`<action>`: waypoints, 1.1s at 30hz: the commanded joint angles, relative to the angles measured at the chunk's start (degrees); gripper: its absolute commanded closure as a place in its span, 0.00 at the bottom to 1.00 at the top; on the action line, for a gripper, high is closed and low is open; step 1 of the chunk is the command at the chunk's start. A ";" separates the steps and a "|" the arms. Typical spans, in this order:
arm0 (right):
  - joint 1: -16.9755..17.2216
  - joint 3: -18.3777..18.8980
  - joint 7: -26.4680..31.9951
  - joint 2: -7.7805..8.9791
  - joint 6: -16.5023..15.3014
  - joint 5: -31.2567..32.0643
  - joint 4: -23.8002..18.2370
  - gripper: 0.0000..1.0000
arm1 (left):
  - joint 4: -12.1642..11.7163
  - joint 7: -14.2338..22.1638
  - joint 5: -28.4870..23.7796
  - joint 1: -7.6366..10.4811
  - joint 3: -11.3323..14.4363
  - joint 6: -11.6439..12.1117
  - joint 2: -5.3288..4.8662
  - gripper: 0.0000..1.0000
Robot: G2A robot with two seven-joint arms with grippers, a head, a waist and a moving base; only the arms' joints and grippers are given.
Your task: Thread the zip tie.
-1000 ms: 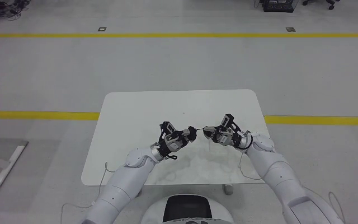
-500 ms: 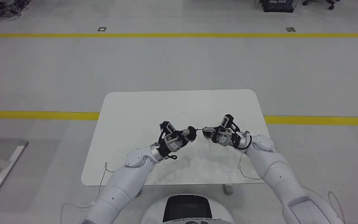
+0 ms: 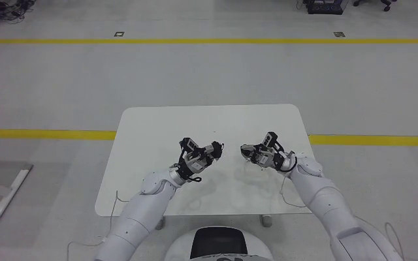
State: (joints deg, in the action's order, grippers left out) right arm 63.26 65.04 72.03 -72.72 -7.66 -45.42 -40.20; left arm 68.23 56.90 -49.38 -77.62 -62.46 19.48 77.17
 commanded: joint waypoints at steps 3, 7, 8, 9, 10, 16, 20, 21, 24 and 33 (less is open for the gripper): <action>0.02 0.02 -0.02 -0.01 0.00 0.06 -0.01 0.00 | 1.05 0.20 1.23 -0.64 -0.09 0.00 -0.18 1.00; 0.02 0.02 -0.02 -0.01 0.00 0.06 -0.01 0.00 | 1.10 -0.10 1.23 -0.69 -0.03 -0.15 -0.18 1.00; 0.35 0.20 -1.24 0.03 -0.81 0.31 -0.79 0.00 | 1.63 -0.73 0.67 -0.95 0.27 -0.98 -0.13 1.00; 0.96 0.53 -1.83 0.14 -2.00 0.46 -1.83 0.00 | 2.30 -0.35 -1.60 -1.39 0.51 -2.63 -0.06 1.00; 1.61 0.93 -1.99 0.30 -2.88 0.60 -2.76 0.00 | 2.69 0.46 -3.68 -1.60 0.42 -4.15 -0.07 1.00; 5.93 4.39 -4.28 1.66 -7.60 2.05 -9.42 0.00 | 3.03 5.97 -12.98 -2.35 -0.58 -11.88 -0.37 1.00; 8.92 6.47 -6.00 2.41 -9.45 2.89 -13.98 0.00 | 3.02 8.43 -15.55 -2.81 -0.95 -14.43 -0.62 1.00; 9.80 7.19 -6.39 2.62 -9.92 2.87 -15.30 0.00 | 3.10 9.02 -15.88 -2.93 -1.07 -14.88 -0.71 1.00; 11.60 8.62 -6.71 3.06 -10.08 2.67 -17.97 0.00 | 3.80 11.18 -16.66 -3.32 -1.28 -15.96 -0.93 1.00; 11.95 9.18 -7.09 3.24 -9.81 2.85 -18.65 0.00 | 4.06 12.39 -16.97 -3.55 -1.50 -15.93 -1.05 1.00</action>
State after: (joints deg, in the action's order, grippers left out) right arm 75.21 74.22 64.94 -69.48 -17.47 -42.57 -58.84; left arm 72.28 69.29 -66.34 -81.17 -63.97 3.55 76.12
